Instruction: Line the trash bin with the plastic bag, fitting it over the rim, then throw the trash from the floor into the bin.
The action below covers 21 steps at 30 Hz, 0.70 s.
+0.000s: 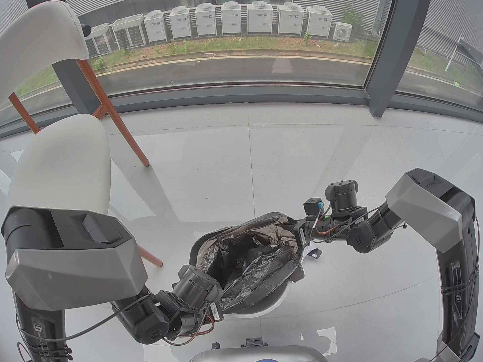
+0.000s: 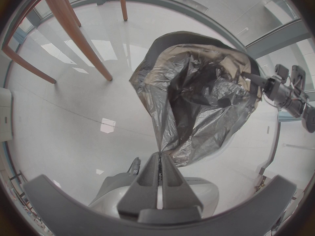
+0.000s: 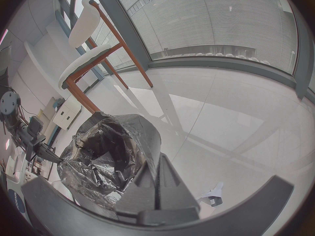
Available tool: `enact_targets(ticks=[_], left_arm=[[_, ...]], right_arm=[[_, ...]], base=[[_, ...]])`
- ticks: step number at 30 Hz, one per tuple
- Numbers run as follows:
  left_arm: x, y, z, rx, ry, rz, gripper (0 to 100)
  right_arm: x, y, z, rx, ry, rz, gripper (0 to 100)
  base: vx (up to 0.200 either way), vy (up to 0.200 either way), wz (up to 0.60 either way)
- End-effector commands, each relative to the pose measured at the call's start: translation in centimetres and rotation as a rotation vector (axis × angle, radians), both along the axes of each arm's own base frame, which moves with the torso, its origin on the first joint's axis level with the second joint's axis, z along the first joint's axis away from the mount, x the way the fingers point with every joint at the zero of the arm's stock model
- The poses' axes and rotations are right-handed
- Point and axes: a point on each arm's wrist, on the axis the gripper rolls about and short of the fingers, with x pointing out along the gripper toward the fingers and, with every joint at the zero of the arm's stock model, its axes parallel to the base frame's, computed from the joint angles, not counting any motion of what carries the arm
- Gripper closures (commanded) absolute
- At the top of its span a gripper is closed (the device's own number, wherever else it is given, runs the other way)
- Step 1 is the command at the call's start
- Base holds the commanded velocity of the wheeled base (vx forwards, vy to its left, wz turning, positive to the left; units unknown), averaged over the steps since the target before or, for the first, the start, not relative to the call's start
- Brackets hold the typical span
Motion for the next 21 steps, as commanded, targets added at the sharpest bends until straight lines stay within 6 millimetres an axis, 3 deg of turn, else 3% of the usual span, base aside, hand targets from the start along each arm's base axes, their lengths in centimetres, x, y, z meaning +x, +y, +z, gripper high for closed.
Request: enact_targets(ticks=[1,11,21], left_arm=[[-0.4,0.1,0.0,0.019,0.023,-0.004,100],[-0.6,0.1,-0.7,0.040,0.036,-0.007,100],[-2.3,-1.2,-2.7,0.103,0.078,-0.071,100]], right_arm=[[-0.6,0.2,-0.1,-0.006,0.012,0.011,100],[-0.9,0.2,-0.3,-0.013,0.023,0.012,100],[-0.9,-0.3,-0.8,-0.031,0.025,0.006,100]], base=[[0.000,0.000,0.00],[0.000,0.000,0.00],[0.000,0.000,0.00]])
